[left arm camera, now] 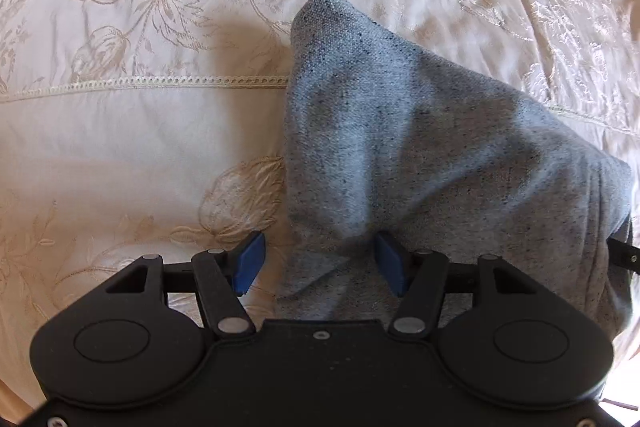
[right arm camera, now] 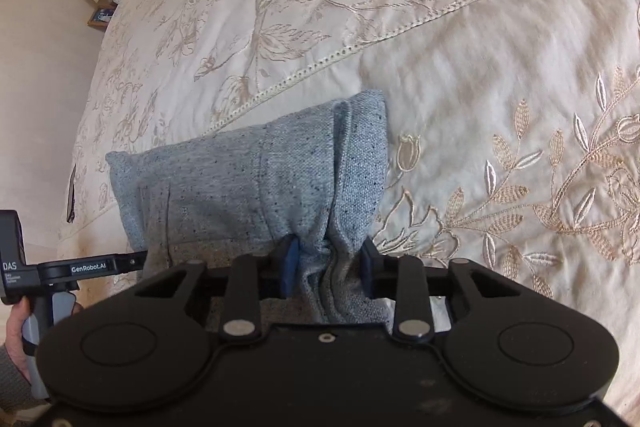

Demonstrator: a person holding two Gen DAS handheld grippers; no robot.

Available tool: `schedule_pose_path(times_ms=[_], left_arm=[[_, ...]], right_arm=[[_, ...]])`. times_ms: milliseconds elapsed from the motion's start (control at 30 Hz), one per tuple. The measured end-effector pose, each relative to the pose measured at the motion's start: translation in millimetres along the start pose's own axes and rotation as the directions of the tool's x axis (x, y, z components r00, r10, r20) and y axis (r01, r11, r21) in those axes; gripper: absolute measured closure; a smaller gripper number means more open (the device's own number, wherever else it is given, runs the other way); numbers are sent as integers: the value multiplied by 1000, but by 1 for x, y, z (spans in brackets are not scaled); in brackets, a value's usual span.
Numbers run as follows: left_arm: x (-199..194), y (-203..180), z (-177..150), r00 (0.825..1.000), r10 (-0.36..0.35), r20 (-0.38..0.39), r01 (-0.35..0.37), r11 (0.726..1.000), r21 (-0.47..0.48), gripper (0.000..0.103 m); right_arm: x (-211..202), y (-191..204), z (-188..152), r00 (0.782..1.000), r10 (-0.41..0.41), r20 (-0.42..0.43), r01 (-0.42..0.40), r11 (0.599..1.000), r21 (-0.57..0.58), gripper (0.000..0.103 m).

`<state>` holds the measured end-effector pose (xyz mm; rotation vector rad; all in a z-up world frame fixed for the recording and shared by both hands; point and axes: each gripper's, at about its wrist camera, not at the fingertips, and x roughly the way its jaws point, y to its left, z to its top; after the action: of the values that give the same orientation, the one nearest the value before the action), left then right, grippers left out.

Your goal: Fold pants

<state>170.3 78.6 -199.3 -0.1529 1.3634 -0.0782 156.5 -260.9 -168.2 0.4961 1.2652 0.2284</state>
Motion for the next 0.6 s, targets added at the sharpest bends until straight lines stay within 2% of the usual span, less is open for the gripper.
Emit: schedule_pose_path(times_ms=[67,100,233,300,367,467,600], left_arm=[[-3,3,-1,998,-57,-1,57,998,-6,40],[-3,2,-2,998,-59,4,59,998,2,39],[2,1,-4,997,-78,19,77,996,41,41],[1,3,-2,991,-129,21,128,991,46,52],[-5,4,-4,991,-132,31,129,989,67,80],[-20,12,-10,988,-141,66,135,987,85,92],[-48,17,-12,981,-150,122,147,988,36,94]], right_arm=[[-12,17,-4,999,-21,31,23,997,-80,77],[-17,20,-6,999,-21,43,25,996,-91,77],[-28,24,-11,997,-27,72,31,997,-68,78],[-28,25,-13,996,-47,74,52,997,-65,78],[-27,32,-12,995,-65,80,71,995,-71,78],[-29,38,-12,993,-82,90,90,991,-94,78],[-41,46,-13,990,-79,114,93,988,-126,79]])
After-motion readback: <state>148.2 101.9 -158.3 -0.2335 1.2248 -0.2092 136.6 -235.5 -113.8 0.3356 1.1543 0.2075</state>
